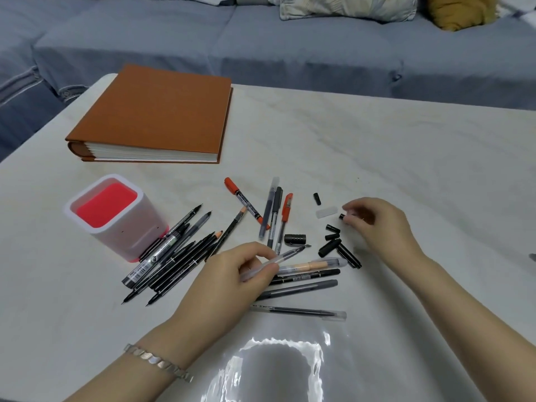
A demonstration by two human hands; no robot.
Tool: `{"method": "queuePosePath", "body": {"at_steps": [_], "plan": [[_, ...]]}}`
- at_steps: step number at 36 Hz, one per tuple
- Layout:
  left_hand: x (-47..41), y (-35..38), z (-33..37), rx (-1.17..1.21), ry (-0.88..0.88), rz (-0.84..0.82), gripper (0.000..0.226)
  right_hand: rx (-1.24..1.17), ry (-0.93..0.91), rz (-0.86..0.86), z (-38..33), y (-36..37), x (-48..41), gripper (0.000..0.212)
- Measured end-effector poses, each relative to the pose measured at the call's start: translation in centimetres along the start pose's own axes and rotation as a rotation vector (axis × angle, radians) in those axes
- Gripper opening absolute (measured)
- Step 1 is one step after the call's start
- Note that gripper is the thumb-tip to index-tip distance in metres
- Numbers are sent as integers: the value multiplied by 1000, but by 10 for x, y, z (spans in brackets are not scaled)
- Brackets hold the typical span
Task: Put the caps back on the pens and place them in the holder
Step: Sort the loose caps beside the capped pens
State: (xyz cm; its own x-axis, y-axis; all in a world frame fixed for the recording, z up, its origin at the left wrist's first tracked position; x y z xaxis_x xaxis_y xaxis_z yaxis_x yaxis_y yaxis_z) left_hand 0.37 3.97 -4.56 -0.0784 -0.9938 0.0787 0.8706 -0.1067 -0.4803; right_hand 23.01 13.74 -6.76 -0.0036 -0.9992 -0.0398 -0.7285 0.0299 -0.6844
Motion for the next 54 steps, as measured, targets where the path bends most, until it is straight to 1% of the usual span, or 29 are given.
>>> {"method": "queuePosePath", "body": {"at_steps": [3,6,9,12,16,19,24,27,30,33,35,37,40,43,45,47,49,51,52,54], "plan": [[-1,2,0,16,1,-6,4,-477,100,33,-22,-5,27,21],[-1,4,3,43,9,-4,5,-832,203,36,-39,-5,52,16],[0,4,4,64,23,7,6,-1045,308,33,-47,0,70,13],[1,5,5,59,29,6,6,-1133,405,70,-47,4,82,22],[3,6,4,43,31,6,6,-1149,467,79,-46,11,88,15],[4,7,6,45,33,8,8,-1136,471,72,-47,13,89,10],[6,7,10,43,39,-9,8,-1110,450,41,-52,15,92,9],[8,7,13,20,62,-16,11,-1079,440,21,-54,17,94,13],[9,6,15,-2,96,-24,14,-1050,426,-8,-55,18,95,23],[10,6,15,-53,154,-27,10,-1050,408,-19,-58,19,98,26],[11,6,13,-101,205,2,23,-1051,392,-10,-59,20,100,21],[14,5,12,-122,245,20,31,-1030,362,-6,-60,20,102,15],[18,7,10,-50,235,34,30,-990,313,-1,-64,20,105,7],[18,8,9,112,140,14,10,-975,249,-27,-72,18,104,8],[16,7,9,234,61,-3,17,-990,209,-49,-79,17,102,11],[15,3,11,262,25,-15,23,-990,191,-58,-84,17,100,14],[15,-2,13,249,36,-7,23,-984,174,-62,-86,19,97,14],[15,-6,16,237,59,-5,22,-985,147,-62,-88,19,98,8],[16,-7,17,237,68,-16,23,-985,128,-64,-89,19,99,5],[16,-10,19,272,49,-61,26,-980,79,-71,-93,17,101,7]]}}
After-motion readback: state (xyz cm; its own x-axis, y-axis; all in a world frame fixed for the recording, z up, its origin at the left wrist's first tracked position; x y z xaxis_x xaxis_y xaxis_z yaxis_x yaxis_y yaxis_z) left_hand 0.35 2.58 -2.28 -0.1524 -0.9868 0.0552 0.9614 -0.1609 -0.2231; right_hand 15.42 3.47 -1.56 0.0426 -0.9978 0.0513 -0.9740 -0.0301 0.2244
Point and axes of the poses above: each hand's wrist, its own x-axis away from the middle knuckle, its own y-axis out of the palm, z = x × y, the point moved 5 cm from there along -x, towards the middle knuckle
